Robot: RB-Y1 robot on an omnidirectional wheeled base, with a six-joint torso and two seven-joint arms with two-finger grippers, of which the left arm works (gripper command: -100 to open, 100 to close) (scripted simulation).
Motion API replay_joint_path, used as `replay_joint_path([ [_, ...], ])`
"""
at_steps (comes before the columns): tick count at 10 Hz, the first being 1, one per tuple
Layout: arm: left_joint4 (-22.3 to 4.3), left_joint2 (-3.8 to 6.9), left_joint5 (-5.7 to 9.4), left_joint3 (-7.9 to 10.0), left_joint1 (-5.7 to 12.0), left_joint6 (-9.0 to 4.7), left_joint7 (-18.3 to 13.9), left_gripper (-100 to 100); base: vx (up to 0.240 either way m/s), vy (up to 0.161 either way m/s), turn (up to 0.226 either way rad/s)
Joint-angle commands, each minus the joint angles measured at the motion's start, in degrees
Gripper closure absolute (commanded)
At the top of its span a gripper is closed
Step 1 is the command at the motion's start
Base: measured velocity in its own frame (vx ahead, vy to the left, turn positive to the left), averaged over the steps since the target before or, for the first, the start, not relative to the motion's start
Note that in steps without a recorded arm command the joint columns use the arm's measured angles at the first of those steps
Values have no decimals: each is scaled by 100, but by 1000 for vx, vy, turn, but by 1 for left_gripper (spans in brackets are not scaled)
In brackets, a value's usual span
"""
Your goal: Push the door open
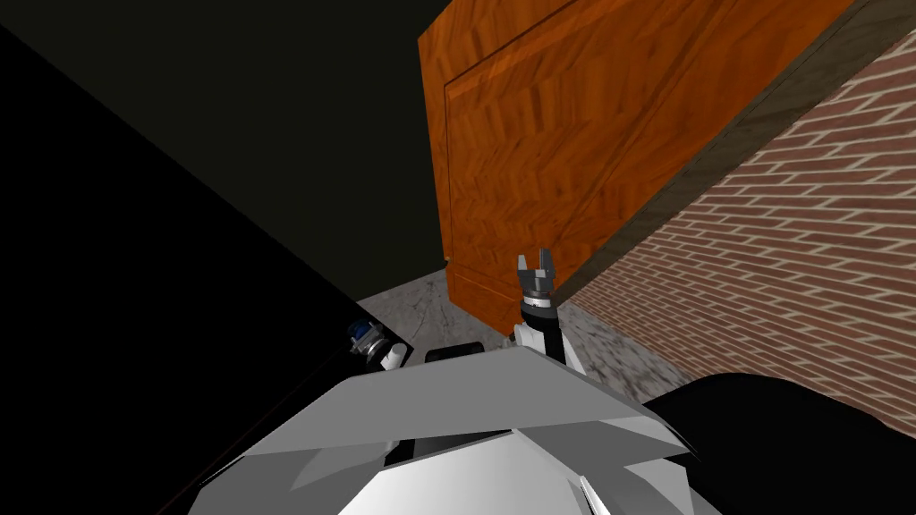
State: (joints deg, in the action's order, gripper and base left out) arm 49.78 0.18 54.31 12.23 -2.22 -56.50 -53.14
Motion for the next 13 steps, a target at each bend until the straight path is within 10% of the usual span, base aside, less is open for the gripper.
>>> replay_joint_path([
  [1, 61, -15, 94, 146, -58, -99, 30, 100, 164, 84, -56],
  [8, -38, 91, 360, 458, 66, -437, 241, 100, 115, 118, -8],
  [13, -71, -199, 576, 714, 149, -707, 426, 100, 139, 131, 22],
])
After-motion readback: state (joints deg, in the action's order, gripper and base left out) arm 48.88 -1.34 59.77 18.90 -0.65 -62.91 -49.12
